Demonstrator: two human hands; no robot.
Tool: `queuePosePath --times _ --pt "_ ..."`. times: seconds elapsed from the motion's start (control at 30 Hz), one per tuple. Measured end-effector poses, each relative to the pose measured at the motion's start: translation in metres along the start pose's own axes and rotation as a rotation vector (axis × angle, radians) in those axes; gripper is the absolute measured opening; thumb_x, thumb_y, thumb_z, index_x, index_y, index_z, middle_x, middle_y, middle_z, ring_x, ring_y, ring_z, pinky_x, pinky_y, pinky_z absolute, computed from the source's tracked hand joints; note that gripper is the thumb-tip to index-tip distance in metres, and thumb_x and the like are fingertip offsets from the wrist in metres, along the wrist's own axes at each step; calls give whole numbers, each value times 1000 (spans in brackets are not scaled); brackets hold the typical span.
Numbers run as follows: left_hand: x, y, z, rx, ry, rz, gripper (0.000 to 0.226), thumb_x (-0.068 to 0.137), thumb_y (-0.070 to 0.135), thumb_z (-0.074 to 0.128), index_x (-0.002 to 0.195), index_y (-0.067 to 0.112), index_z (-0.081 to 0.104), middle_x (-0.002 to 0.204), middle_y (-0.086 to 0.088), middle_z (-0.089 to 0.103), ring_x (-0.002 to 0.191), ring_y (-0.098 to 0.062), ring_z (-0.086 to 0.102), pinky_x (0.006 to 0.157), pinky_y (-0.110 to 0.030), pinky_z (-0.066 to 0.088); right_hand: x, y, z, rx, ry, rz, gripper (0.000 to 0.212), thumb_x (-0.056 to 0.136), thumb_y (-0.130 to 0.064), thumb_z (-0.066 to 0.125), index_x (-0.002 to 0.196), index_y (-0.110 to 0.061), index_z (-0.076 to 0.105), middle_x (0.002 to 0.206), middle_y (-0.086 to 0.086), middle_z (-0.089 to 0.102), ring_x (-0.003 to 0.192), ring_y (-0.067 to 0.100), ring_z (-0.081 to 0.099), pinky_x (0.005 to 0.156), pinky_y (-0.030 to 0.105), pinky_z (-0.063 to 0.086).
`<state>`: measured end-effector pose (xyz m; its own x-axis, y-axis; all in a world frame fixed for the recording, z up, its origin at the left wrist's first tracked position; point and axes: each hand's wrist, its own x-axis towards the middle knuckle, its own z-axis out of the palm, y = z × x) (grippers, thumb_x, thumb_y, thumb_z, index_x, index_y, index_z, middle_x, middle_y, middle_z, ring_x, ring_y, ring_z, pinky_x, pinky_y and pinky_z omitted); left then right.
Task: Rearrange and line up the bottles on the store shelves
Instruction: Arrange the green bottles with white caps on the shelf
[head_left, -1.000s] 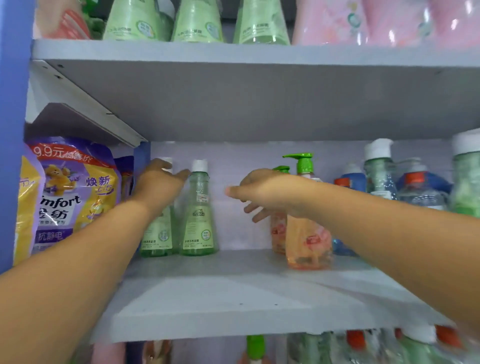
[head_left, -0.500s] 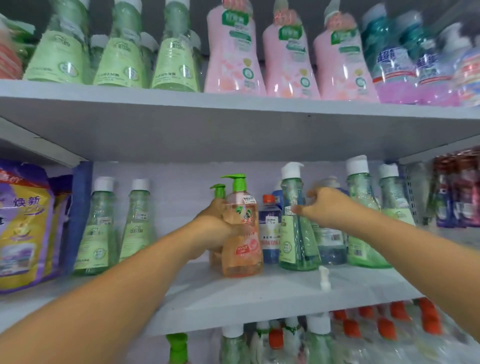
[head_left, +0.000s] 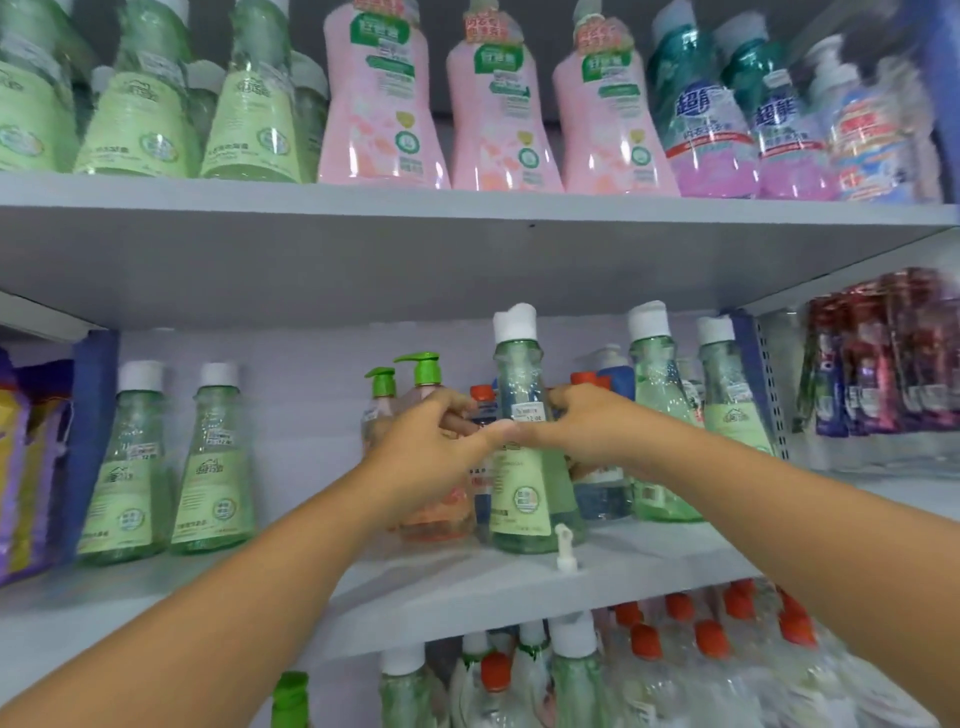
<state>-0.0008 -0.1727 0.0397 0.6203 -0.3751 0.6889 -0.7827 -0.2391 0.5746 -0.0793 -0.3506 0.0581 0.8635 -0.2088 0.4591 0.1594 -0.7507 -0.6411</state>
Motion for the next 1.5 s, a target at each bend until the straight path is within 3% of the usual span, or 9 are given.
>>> queuePosePath --times 0.13,0.27,0.33,0.5,0.67,0.97,1.1,1.4,1.5 --pt "0 12 15 -132 -162 -62 60 80 48 82 130 34 51 114 15 66 100 -1 66 84 -24 57 -7 6 -12 -121 18 -72 46 96 -61 53 118 -25 69 108 -4 73 88 16 75 80 35 61" --pt "-2 11 17 -141 -132 -107 48 84 42 80 122 37 51 106 18 65 91 -2 67 72 -25 56 -18 35 -56 -197 610 -131 26 97 -43 59 106 -21 70 102 -5 71 83 7 62 65 23 44" --pt "-4 14 12 -125 -147 -117 45 85 41 80 122 37 54 103 17 67 86 0 69 65 -21 54 -19 55 -72 -190 722 -18 36 95 -42 63 118 -15 64 109 -1 65 85 13 58 68 28 43" --pt "-16 5 -20 -95 -123 -148 39 86 36 79 116 39 56 105 13 70 87 -4 72 69 -21 56 -23 72 -65 -152 320 269 85 88 -54 70 151 -9 36 145 11 51 126 32 53 90 37 44" --pt "-34 -18 -76 5 -51 -215 38 87 38 78 118 38 56 104 9 71 77 -2 73 61 -22 58 -23 58 -64 -257 266 283 79 83 -52 76 140 -7 46 110 7 61 85 22 60 72 36 56" --pt "-45 -51 -149 165 -1 -335 50 87 44 76 126 35 46 105 11 67 86 -12 73 69 -31 61 -28 -11 -32 -123 -100 116 40 80 -46 79 107 -21 63 95 -4 77 89 17 74 70 34 63" --pt "-44 -61 -174 196 -25 -401 63 81 47 81 134 36 48 114 6 70 95 -18 75 74 -44 65 -15 -46 8 -96 -247 7 41 85 -47 76 115 -22 64 99 -9 79 91 12 76 79 34 63" --pt "-50 -91 -221 249 52 -474 76 83 46 80 147 34 42 104 16 62 93 -10 67 71 -39 65 43 -113 106 5 -446 -4 46 86 -37 78 123 -16 63 113 5 76 101 25 74 91 43 60" --pt "-46 -99 -228 306 77 -490 91 82 50 80 156 30 30 131 6 60 97 -16 64 73 -39 65 68 -129 130 -17 -462 70 59 87 -31 79 137 -11 55 134 12 65 116 33 67 99 48 55"
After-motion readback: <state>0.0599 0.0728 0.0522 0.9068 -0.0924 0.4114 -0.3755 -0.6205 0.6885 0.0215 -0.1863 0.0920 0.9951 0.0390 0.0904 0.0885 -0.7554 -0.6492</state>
